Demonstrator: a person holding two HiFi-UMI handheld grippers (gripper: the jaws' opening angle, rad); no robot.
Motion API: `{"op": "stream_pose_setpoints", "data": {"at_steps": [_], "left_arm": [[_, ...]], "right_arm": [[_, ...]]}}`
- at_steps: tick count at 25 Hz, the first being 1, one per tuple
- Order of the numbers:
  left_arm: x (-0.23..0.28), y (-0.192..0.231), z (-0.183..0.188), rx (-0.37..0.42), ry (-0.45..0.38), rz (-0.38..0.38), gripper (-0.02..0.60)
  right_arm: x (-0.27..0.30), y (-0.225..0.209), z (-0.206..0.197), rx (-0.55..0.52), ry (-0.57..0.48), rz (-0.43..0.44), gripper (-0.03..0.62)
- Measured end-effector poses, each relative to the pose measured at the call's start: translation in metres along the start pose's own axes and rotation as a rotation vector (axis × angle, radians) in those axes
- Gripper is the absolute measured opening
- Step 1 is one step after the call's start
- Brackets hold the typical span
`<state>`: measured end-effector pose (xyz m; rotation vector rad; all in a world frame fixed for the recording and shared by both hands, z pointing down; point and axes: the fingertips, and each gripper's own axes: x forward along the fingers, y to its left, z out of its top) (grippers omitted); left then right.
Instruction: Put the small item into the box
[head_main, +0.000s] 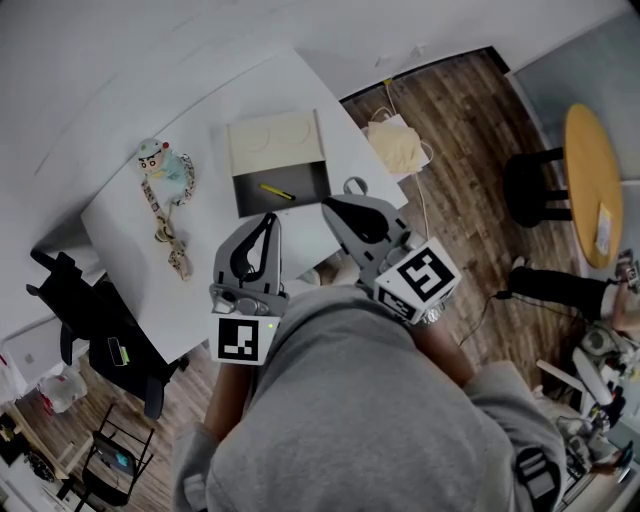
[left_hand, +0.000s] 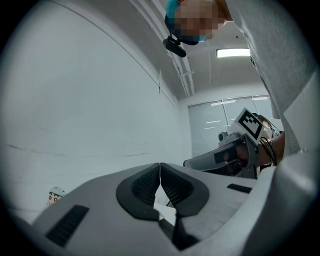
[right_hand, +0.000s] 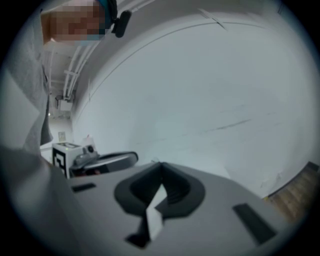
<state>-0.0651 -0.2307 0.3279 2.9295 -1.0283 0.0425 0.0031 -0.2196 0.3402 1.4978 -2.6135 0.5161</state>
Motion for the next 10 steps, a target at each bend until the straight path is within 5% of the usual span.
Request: {"op": "stream_pose_setpoints", "data": {"at_steps": [10], "left_arm": [[0.0009,0.0032,-0.0013,-0.003,0.000,0.007,0.035]], "right_arm": [[0.0033,0.0012,-0.0015,0.002,0.006,0.009,0.032]]}}
